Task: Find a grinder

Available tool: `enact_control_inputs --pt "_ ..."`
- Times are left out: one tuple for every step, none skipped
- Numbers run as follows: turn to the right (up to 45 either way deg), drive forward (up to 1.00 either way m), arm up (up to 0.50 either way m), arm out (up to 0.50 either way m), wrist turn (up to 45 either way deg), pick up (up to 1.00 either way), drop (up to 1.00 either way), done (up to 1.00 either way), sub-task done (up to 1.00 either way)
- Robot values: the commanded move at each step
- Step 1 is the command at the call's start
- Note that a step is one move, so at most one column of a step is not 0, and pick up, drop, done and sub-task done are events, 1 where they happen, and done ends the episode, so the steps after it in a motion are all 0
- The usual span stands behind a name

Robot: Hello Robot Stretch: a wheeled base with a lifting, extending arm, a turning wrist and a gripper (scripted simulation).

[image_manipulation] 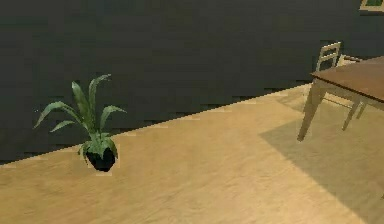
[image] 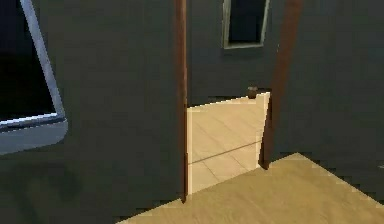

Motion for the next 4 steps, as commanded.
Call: enact_control_inputs --pt "21.0 0.00 0.00 0.00 0.0 0.00 0.00 0.00 0.00" --pt "0.0 1.00 0.00 0.00 0.0 0.00 0.00 0.00 0.00" --pt "6.0 0.00 0.00 0.00 0.0 0.00 0.00 0.00 0.00" --pt "0.0 0.35 0.00 0.00 0.0 0.00 0.00 0.00 0.00"
